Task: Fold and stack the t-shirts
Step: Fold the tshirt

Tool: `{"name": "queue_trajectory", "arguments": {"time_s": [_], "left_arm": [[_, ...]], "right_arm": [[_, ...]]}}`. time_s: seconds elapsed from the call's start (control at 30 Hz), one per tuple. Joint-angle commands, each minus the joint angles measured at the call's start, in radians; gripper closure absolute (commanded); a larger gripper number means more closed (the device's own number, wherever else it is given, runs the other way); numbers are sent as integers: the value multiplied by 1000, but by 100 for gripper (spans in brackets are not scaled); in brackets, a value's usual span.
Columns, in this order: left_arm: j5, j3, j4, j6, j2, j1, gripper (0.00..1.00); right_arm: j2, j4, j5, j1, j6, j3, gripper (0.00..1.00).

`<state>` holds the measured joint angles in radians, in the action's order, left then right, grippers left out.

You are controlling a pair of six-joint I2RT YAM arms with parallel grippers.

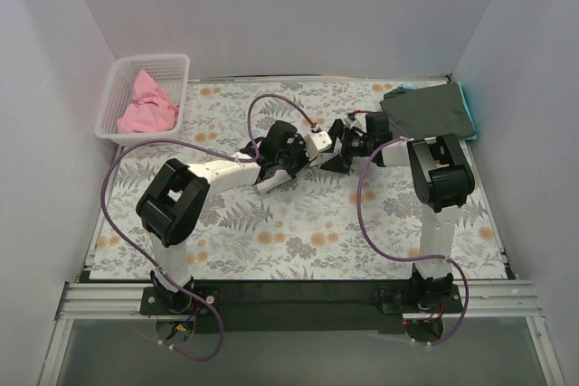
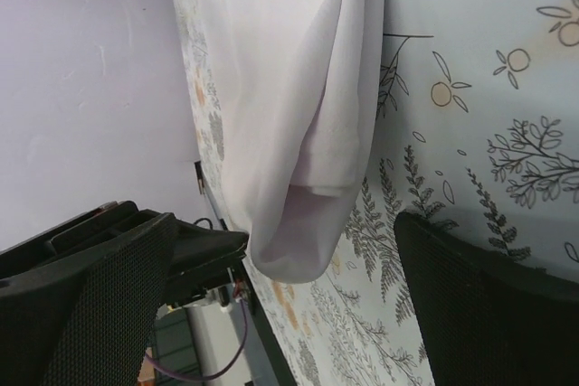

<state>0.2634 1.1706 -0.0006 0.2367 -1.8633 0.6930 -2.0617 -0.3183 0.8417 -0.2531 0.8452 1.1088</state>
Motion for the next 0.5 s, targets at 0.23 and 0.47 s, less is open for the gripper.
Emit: {"name": "queue_trajectory", "arguments": {"time_s": [0.23,0.47], "left_arm": [[31,81,-21,12,9,-4,100],[45,92,-33,16,-2,-4,100]], "right_arm": [[-113,-290,-108,-67,304,-20,6],[-176,-343,-167,-97,353,22,16]]}}
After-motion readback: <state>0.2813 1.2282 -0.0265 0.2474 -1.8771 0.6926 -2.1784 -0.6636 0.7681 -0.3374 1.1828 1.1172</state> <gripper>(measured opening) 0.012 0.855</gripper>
